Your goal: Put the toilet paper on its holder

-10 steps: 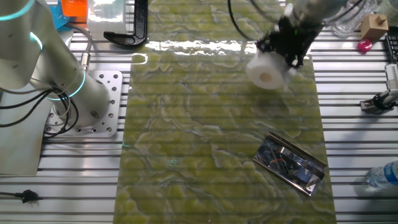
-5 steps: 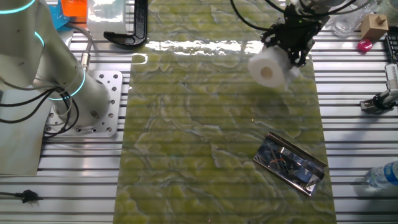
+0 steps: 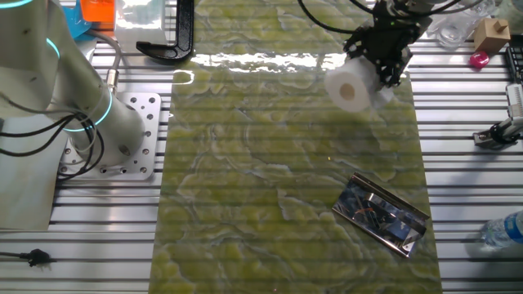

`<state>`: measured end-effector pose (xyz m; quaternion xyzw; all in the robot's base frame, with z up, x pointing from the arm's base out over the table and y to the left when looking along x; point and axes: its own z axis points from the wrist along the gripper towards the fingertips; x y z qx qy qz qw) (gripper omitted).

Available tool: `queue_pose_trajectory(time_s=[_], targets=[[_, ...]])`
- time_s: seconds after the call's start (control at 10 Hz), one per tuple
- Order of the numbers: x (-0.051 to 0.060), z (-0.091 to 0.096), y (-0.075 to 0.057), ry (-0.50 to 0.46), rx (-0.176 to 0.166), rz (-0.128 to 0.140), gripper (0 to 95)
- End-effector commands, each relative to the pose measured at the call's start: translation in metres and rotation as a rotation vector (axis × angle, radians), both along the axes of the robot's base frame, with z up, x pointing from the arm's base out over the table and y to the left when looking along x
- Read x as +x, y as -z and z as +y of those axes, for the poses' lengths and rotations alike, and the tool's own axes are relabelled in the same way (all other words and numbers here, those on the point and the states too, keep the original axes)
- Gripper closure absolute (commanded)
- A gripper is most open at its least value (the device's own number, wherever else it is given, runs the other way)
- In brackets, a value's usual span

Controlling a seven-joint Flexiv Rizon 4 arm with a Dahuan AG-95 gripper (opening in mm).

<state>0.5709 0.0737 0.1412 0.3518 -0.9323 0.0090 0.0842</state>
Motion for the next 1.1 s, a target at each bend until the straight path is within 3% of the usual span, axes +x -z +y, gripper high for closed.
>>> queue_pose_trajectory(time_s=[0.1, 0.5, 0.7, 0.9, 1.1], targets=[[-0.005, -0.002, -0.001, 0.077, -0.013, -0.01, 95.0], [-0.015, -0.01, 0.003, 0.269, -0.048, -0.024, 95.0], [-0.015, -0.013, -0.002, 0.326, -0.079, -0.018, 95.0], [-0.017, -0.014, -0.003, 0.466, -0.118, -0.013, 95.0], [-0.019, -0.021, -0.006, 0.511, -0.124, -0.007, 95.0]])
